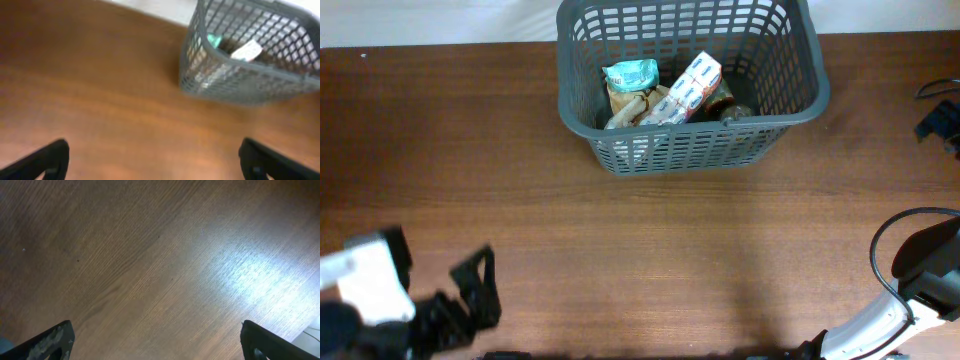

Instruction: Pack container

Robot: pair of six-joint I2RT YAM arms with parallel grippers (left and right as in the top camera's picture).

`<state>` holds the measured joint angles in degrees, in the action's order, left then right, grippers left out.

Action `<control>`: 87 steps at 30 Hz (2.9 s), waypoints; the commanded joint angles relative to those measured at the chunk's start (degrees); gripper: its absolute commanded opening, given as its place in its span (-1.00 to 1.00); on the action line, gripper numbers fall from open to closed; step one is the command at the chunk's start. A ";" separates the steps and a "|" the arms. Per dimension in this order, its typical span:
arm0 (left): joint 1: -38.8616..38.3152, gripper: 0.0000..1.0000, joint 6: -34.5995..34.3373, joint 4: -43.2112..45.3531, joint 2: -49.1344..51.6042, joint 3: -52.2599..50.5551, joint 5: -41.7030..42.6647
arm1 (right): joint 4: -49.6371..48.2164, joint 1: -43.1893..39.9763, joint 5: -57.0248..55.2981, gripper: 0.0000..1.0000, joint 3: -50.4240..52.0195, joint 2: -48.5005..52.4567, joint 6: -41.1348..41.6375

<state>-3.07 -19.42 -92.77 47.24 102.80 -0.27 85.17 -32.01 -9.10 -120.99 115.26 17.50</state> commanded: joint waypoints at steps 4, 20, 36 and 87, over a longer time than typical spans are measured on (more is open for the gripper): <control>0.24 0.99 1.07 -3.89 -7.56 0.02 1.18 | -0.15 -0.22 -0.09 0.98 0.20 -0.57 -0.28; 0.24 0.99 1.36 -3.76 -17.86 -0.81 -0.85 | -0.15 -0.22 -0.09 0.98 0.20 -0.57 -0.28; 0.24 0.99 16.46 5.62 -17.88 -11.67 0.74 | -0.15 -0.22 -0.09 0.98 0.20 -0.57 -0.28; 0.79 0.99 29.35 96.30 -46.90 -95.19 -2.82 | -0.15 -0.22 -0.09 0.98 0.20 -0.57 -0.28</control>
<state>-2.59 11.88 2.96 0.89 9.41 -1.32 85.17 -32.01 -9.08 -120.95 115.26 17.54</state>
